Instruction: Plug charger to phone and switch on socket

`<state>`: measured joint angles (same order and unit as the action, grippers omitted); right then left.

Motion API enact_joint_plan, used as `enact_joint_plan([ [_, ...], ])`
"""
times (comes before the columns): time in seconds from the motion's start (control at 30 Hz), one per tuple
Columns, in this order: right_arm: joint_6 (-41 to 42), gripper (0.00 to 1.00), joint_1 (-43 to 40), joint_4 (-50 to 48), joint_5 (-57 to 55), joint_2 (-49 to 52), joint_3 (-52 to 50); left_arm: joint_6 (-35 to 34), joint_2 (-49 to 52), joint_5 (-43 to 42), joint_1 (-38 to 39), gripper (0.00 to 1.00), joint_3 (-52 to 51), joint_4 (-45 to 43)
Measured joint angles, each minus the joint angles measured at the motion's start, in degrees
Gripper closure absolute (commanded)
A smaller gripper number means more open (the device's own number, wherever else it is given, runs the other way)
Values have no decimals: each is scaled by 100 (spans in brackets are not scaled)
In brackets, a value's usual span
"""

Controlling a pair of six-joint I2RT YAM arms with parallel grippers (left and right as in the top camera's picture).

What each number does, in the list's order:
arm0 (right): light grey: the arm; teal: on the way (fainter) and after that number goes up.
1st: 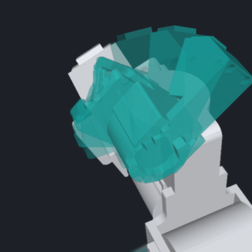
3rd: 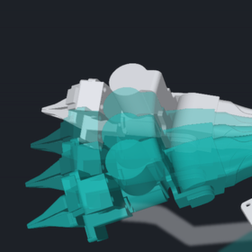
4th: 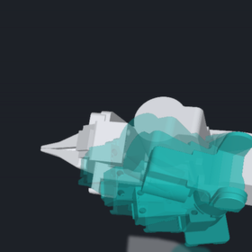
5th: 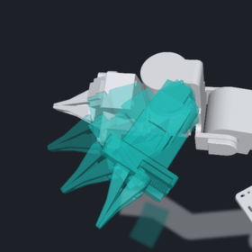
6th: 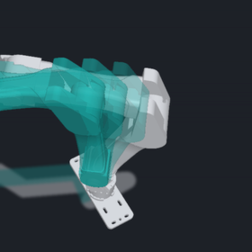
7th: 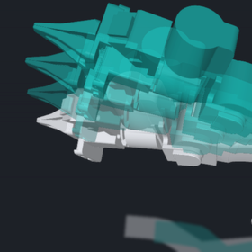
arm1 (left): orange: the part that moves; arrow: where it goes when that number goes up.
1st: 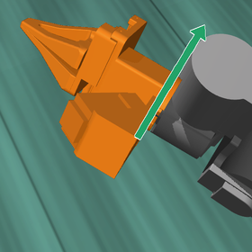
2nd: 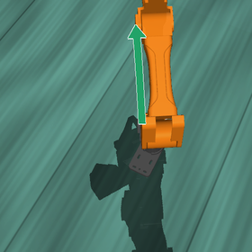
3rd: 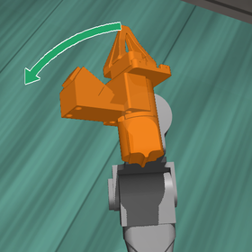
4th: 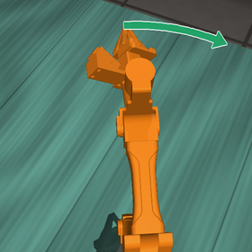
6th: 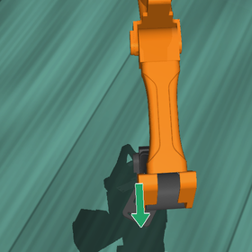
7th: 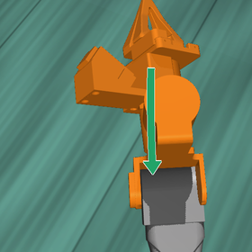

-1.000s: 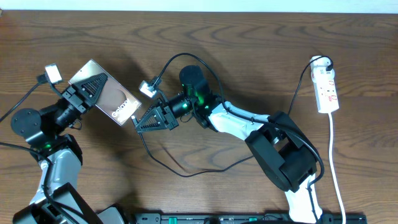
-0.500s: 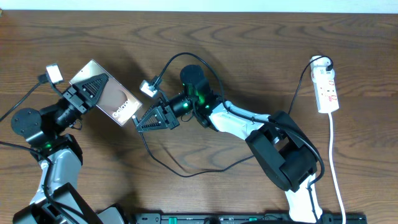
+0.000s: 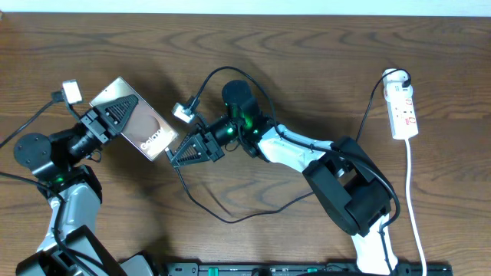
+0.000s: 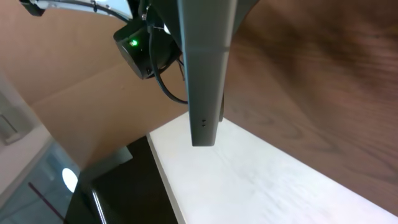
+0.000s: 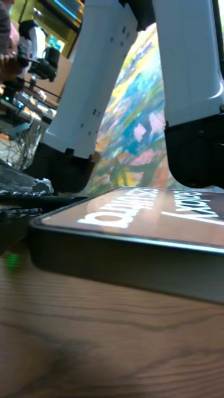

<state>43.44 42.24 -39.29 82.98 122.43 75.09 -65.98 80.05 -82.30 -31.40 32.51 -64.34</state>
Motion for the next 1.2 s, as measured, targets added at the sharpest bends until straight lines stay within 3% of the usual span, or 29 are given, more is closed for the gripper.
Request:
enact_joint_plan([
  [0.8, -70, 99, -205, -2, 254, 0, -26, 22, 0, -162, 2, 93, 0, -11],
  [1.2, -114, 99, -136, -7, 363, 0, -28, 90, 0, -190, 380, 92, 22, -20],
])
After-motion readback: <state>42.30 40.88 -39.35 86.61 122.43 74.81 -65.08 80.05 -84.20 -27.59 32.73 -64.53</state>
